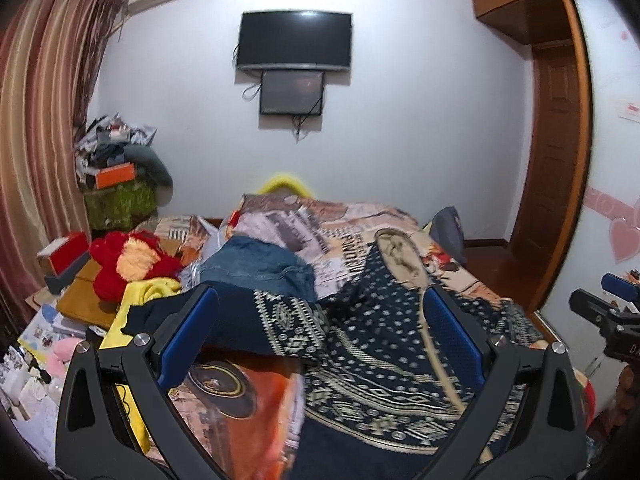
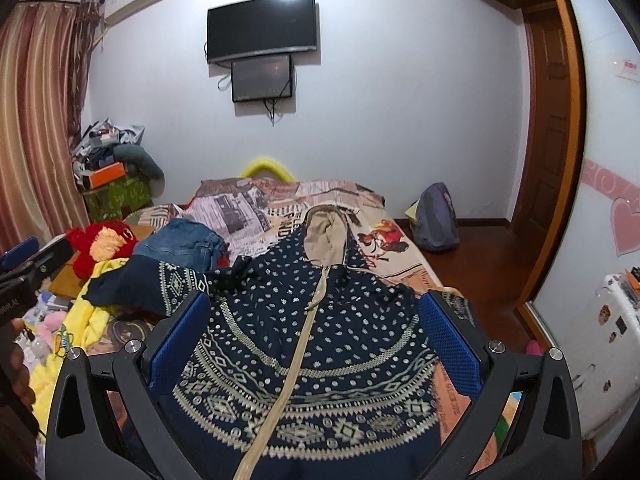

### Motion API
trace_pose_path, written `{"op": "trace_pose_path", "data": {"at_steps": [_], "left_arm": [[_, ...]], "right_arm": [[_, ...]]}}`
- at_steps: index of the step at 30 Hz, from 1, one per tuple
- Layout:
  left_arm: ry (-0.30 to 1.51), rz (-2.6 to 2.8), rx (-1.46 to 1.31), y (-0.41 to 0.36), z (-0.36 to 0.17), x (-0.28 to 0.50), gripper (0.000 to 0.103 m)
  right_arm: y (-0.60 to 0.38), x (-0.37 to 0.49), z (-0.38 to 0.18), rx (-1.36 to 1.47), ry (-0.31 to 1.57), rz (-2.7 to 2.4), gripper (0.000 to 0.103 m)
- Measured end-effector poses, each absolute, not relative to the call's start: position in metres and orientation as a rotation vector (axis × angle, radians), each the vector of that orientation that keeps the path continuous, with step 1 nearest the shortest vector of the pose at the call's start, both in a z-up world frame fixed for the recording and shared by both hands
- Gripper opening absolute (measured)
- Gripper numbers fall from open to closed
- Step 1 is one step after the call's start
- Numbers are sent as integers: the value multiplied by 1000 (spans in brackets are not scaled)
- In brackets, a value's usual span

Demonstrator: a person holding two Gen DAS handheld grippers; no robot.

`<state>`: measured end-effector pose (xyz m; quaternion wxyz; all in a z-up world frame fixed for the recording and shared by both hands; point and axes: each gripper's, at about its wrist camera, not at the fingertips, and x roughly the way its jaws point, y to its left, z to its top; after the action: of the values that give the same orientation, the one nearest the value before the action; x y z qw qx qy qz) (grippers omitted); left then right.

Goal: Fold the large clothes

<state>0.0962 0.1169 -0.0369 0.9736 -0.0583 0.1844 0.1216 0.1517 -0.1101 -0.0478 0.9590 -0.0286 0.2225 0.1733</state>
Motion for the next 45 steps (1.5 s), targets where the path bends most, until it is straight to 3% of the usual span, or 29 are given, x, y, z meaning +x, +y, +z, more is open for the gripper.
{"op": "trace_pose_path", "data": {"at_steps": [12,18,23,30,37,39,41,43,45], "left_arm": [[575,401,-233,257,-130,165,103],[722,328,-489,332,-200,176,103],[734,280,-732,383,-236,176,102],[682,258,-994,438,-271,181,92],[646,373,-1017,462,-277,189,69],[667,434,-971,460,-272,194,57],[703,510,-892,456,-267,198,29],[730,567,-801,448,-257,202,14],[713,599,-709,438,-239,199,8]], "right_arm": [[-79,240,-88,-77,589,340,103],[-61,278,-125,-119,709,308,103],[-48,301,-156,-163,823,328,103],[-33,310,-174,-213,869,337,103],[-29,312,-176,-232,876,345,103],[-29,311,-174,-233,873,343,103],[-31,310,-170,-227,868,341,103],[-32,310,-166,-218,861,340,103],[-35,308,-162,-209,854,339,103]]}}
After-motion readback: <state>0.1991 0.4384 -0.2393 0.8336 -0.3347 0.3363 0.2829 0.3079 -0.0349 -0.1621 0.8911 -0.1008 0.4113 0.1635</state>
